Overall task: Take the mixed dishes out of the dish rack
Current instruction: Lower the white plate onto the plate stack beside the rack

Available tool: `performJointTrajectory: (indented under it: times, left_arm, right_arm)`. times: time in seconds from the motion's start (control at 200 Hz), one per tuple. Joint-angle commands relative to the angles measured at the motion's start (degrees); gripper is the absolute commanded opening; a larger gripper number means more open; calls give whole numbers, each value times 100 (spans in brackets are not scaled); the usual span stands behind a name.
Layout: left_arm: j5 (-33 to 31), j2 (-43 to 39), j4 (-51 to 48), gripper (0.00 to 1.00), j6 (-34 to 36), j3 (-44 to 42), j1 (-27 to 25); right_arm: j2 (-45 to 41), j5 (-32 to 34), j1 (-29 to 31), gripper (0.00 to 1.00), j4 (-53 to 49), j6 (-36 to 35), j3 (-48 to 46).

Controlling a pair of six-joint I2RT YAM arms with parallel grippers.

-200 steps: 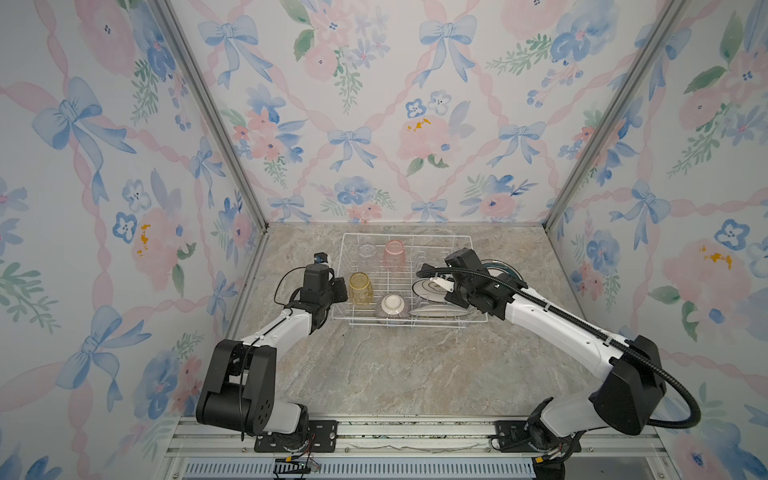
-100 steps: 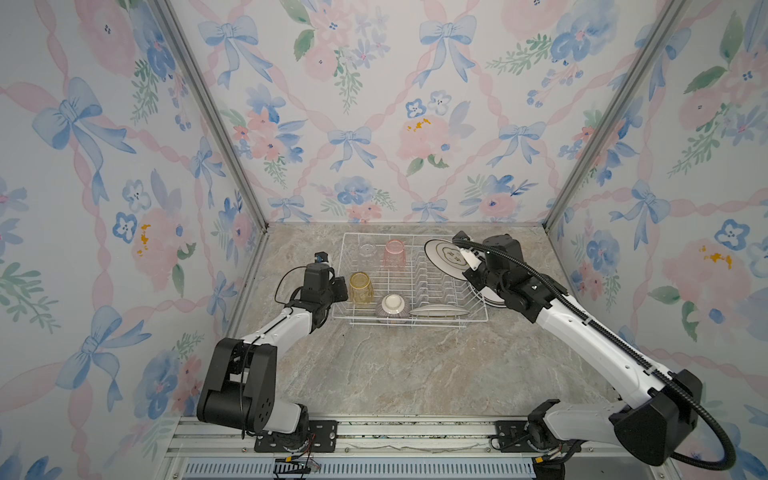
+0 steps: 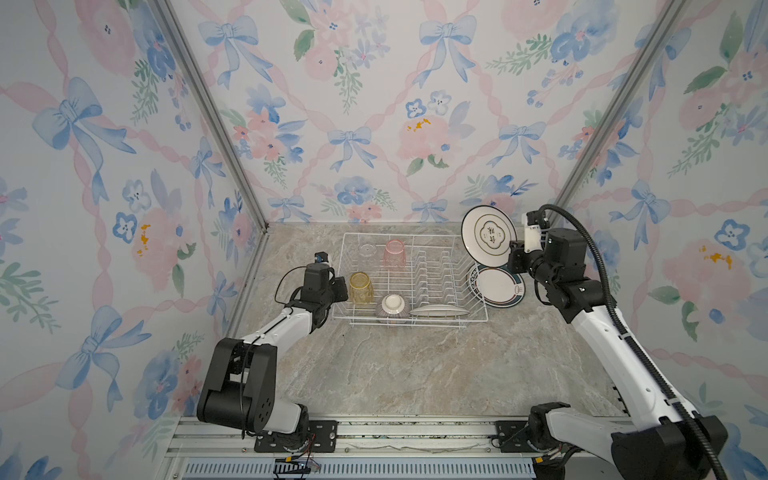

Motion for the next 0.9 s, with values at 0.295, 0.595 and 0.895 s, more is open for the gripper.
performJointTrajectory:
  times: [0.295,0.595,0.895]
  left_arm:
    - [107,271,-460,0,82,-65,-44]
    - [114,288,-460,0,78,-58,-54]
    - [77,245,-469,0,82,-102,-52]
  right_arm:
    - [-274,-2035,-2336,0,1529,3063,-1531]
    - [353,-2819,-2882,0,2210,3890,-2282]
    - [1469,-3422,-2869,0,2961,4345,-2437]
